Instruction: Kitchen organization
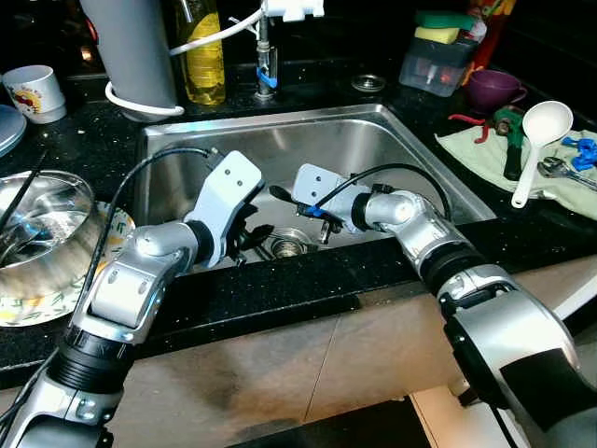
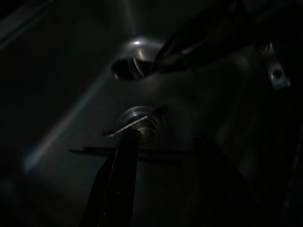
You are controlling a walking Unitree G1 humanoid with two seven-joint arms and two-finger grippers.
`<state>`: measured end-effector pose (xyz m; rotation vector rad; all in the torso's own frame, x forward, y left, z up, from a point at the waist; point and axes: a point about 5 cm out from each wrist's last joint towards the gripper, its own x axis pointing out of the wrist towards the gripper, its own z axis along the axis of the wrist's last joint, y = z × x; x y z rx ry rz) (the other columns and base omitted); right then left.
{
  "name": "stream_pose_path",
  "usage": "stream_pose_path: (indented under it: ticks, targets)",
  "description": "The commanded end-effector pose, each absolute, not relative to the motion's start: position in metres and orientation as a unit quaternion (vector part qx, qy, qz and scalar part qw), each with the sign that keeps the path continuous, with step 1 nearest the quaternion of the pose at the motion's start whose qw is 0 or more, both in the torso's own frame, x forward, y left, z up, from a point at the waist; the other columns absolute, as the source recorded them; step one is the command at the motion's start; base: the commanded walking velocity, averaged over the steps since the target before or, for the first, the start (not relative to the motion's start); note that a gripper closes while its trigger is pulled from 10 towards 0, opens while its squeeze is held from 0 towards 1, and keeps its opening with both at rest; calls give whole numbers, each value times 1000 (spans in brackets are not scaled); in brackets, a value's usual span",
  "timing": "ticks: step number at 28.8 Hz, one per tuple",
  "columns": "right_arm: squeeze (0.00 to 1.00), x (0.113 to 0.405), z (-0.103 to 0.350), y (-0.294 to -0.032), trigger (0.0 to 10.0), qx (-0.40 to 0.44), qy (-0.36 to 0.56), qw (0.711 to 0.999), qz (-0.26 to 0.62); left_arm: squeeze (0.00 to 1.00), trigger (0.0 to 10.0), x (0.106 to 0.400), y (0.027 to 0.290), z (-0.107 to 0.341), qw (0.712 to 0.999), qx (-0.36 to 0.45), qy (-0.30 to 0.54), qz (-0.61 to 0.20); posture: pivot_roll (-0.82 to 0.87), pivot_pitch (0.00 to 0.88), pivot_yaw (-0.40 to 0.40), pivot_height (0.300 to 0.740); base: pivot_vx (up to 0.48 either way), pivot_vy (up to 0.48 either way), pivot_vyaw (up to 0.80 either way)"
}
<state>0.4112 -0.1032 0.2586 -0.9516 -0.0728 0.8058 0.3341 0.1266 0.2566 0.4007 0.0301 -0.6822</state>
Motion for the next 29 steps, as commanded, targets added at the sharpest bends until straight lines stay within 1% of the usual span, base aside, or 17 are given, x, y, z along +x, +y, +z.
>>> stream_pose_path:
  ticks: [1, 3, 4, 5, 10, 13, 14, 15, 16, 17, 19, 20, 22, 23, 25, 27, 29]
  targets:
    - [1000, 412, 262, -105, 10000, -458, -35, 807, 372, 0, 10000, 332, 128, 254, 919, 208, 24, -334, -25, 175, -17, 740, 0, 0, 0]
    - [949, 413, 266, -106, 10000, -463, -49, 811, 355, 0, 10000, 333, 130, 255, 920, 214, 21, -327, -25, 175, -17, 740, 0, 0, 0]
    - [686, 413, 267, -106, 10000, -461, -53, 815, 347, 0, 10000, 333, 130, 255, 920, 219, 19, -324, -25, 175, -17, 740, 0, 0, 0]
    - [0, 414, 269, -107, 10000, -457, -59, 820, 339, 0, 10000, 334, 130, 256, 921, 223, 16, -321, -26, 177, -19, 740, 0, 0, 0]
    - [0, 416, 285, -115, 10000, -383, -103, 869, 297, 0, 10000, 337, 132, 261, 931, 220, -4, -291, -25, 176, -23, 740, 0, 0, 0]
    - [0, 416, 299, -121, 10000, -309, -150, 899, 271, 0, 10000, 340, 135, 268, 942, 209, -34, -260, -24, 175, -25, 740, 0, 0, 0]
    - [0, 415, 305, -124, 10000, -250, -172, 915, 265, 0, 10000, 340, 136, 272, 947, 199, -49, -247, -22, 175, -28, 740, 0, 0, 0]
    - [0, 415, 305, -124, 10000, -250, -172, 915, 265, 0, 10000, 340, 136, 272, 947, 199, -49, -247, -22, 175, -28, 740, 0, 0, 0]
    - [0, 415, 309, -126, 10000, -210, -185, 924, 260, 0, 10000, 340, 136, 274, 950, 192, -59, -239, -22, 175, -28, 740, 0, 0, 0]
    - [0, 415, 309, -126, 10000, -210, -185, 924, 260, 0, 10000, 340, 136, 274, 950, 192, -59, -239, -22, 175, -28, 740, 0, 0, 0]
    - [0, 413, 316, -132, 10000, -80, -227, 940, 242, 0, 10000, 339, 135, 281, 959, 153, -88, -220, -22, 176, -30, 740, 0, 0, 0]
    - [0, 413, 316, -132, 10000, -80, -227, 940, 242, 0, 10000, 339, 135, 281, 959, 153, -88, -220, -22, 176, -30, 740, 0, 0, 0]
    - [0, 409, 318, -135, 10000, 25, -259, 940, 222, 0, 10000, 336, 135, 284, 966, 123, -107, -202, -23, 179, -25, 740, 0, 0, 0]
    - [0, 409, 318, -135, 10000, 25, -259, 940, 222, 0, 10000, 336, 135, 284, 966, 123, -107, -202, -23, 179, -25, 740, 0, 0, 0]
    - [0, 396, 314, -132, 10000, 97, -286, 930, 209, 0, 10000, 334, 134, 284, 971, 103, -120, -177, -23, 181, -21, 740, 0, 0, 0]
    - [0, 396, 314, -132, 10000, 97, -286, 930, 209, 0, 10000, 334, 134, 284, 971, 103, -120, -177, -23, 181, -21, 740, 0, 0, 0]
    - [0, 375, 310, -131, 10000, 146, -305, 920, 195, 0, 10000, 331, 134, 285, 974, 79, -135, -164, -27, 181, -18, 740, 0, 0, 0]
